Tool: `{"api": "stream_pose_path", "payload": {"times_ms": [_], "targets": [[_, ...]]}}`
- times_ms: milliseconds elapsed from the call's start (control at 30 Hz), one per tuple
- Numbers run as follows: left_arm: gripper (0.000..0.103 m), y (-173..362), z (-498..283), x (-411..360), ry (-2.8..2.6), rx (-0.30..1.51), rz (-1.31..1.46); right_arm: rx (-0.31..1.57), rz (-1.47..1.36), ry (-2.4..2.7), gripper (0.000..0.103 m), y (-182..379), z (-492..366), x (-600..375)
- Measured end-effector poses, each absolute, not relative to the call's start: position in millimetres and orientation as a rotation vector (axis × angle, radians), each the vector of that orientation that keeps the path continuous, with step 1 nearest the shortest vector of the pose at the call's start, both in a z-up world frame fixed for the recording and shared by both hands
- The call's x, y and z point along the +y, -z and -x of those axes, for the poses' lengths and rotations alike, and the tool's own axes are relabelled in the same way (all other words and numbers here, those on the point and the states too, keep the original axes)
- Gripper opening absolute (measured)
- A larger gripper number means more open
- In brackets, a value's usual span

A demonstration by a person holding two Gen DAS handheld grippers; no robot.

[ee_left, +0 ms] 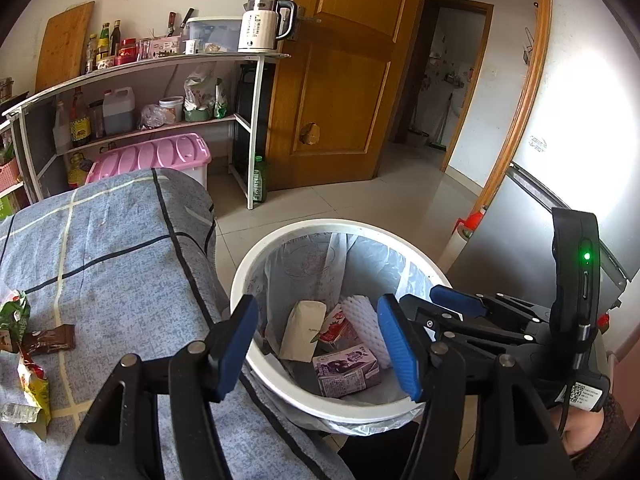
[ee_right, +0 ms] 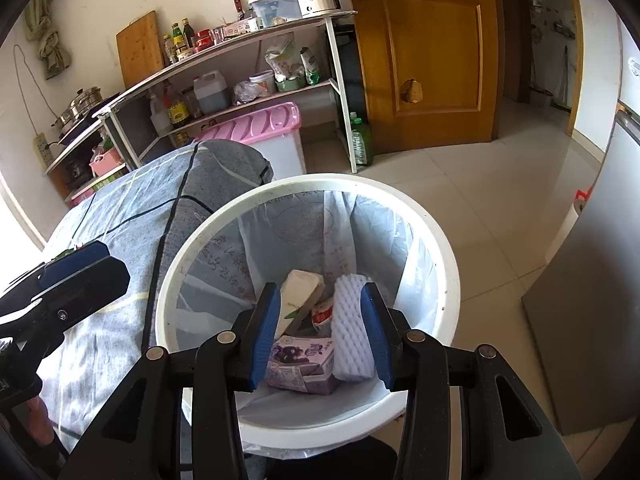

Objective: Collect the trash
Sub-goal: 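Carry the carton and foam net over the bin and open both tools, then move both tools back to the table toward the snack bags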

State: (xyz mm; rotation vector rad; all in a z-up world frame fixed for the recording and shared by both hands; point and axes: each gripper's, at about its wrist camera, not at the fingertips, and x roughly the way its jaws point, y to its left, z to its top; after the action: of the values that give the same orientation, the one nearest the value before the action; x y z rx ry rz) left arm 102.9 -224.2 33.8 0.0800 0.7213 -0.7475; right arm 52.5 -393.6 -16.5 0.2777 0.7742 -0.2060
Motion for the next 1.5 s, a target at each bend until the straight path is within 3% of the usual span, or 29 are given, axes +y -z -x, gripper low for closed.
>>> {"api": "stream_pose_path", "payload": {"times_ms": [1000, 1167, 1500], "targets": [[0.067, -28, -96, -27, 0.366, 0.698, 0.063, 0.763, -0.234, -0.096, 0.043, 5, -85, -244], [0.067, -20, -100, 12, 0.274, 0.719, 0.097, 0.773, -0.212, -0.157, 0.052, 8, -94, -215], [0.067, -3, -104, 73, 0.196, 0.761, 0.156, 0.827, -0.196, -0.257, 0.053, 21, -122, -164]]}}
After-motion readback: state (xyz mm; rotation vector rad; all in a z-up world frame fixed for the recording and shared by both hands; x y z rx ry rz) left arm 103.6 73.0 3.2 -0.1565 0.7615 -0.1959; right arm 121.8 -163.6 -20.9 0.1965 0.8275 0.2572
